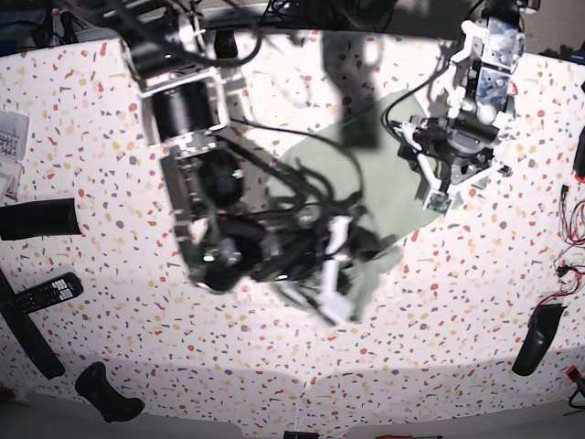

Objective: Fold the T-shirt properly
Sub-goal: 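Carry the lifted shirt with both grippers toward the left arm's side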

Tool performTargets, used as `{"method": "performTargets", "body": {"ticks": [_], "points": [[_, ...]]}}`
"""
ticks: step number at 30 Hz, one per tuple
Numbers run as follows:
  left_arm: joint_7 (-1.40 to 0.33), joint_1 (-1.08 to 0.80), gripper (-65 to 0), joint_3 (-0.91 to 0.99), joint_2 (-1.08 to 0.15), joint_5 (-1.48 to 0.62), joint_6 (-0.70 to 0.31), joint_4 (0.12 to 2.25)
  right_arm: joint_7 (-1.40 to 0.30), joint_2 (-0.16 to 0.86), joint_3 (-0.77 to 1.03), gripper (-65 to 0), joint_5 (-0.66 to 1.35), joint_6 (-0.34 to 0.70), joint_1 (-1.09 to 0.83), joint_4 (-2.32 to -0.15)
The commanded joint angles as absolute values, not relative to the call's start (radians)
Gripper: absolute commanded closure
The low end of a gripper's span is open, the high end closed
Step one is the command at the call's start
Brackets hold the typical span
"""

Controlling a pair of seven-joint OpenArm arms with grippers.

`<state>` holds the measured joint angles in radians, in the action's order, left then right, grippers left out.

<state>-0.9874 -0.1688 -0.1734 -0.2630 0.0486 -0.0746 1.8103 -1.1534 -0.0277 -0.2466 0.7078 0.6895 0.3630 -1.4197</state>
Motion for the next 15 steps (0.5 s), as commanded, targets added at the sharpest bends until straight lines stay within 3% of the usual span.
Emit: {"method": "performTargets", "body": {"ticks": [1,9,15], "points": [[-0.971,-0.155,-33.1,-0.171,-0.267,0.051,-0.068,1.825,-1.129,-0.046,-0.255,0.0,0.737,0.698,0.393,-1.433],[-0.981,-0.155,-33.1,-0.154,-0.267,0.139,-0.066,1.827,-1.132,-0.099,-0.309,0.0,0.737,0.698,0.393,-1.433],[-1.053,-0.155,-33.1,-0.016,-0.267,0.140,-0.049,1.883,-1.132,-0.100,-0.308,0.0,0.737,0.698,0.393,-1.433]]}}
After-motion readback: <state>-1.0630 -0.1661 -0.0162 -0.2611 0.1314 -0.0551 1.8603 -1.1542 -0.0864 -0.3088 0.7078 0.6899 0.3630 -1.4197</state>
